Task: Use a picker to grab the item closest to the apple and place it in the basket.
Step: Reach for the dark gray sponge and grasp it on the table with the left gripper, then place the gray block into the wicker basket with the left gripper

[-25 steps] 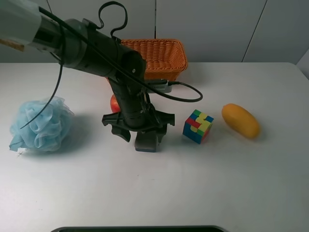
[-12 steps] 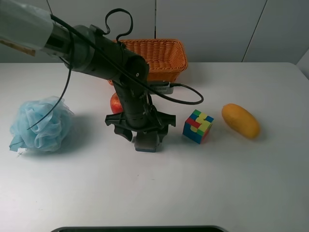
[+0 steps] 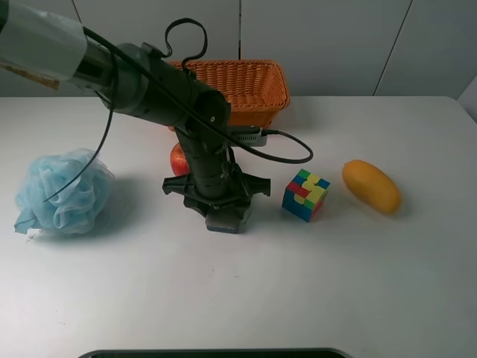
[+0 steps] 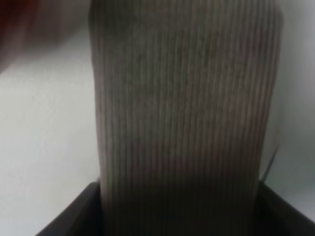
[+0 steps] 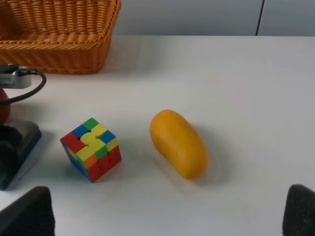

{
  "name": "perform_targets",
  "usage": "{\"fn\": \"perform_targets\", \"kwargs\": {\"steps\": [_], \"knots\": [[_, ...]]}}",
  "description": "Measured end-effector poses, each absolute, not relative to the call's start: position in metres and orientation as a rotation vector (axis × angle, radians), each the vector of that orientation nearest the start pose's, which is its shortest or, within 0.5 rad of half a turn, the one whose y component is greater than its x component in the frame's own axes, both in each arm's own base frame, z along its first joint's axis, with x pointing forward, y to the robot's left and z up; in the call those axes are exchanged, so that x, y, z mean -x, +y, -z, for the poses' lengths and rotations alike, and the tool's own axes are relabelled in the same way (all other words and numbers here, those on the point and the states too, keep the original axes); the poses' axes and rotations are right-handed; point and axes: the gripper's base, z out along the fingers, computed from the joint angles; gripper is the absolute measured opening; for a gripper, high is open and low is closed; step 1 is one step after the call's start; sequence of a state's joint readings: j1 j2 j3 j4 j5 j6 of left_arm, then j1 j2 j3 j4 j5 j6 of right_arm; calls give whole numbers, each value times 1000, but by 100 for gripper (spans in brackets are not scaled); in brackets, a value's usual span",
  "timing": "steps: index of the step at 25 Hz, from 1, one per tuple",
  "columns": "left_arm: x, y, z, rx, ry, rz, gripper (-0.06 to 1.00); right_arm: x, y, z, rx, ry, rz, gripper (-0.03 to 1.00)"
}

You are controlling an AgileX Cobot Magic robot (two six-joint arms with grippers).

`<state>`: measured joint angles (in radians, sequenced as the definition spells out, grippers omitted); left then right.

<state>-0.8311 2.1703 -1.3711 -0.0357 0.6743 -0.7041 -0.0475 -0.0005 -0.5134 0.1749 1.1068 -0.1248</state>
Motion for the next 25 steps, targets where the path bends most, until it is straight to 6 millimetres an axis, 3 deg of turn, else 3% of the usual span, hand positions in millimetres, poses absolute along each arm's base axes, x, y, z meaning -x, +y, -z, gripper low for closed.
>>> {"fn": "perform_targets", "kwargs": {"steps": [7, 10, 17, 25], "knots": [[-277, -307, -99, -145, 3007, 236, 54, 9, 15, -278, 94, 2063, -104, 70], [-277, -307, -109, -142, 2991, 260, 54, 9, 15, -278, 94, 2063, -104, 70], [-273, -304, -150, -141, 2946, 319, 54, 9, 15, -278, 94, 2063, -104, 70], [-268, -294, -217, -180, 2831, 388, 54, 9, 15, -278, 94, 2063, -104, 70]]}}
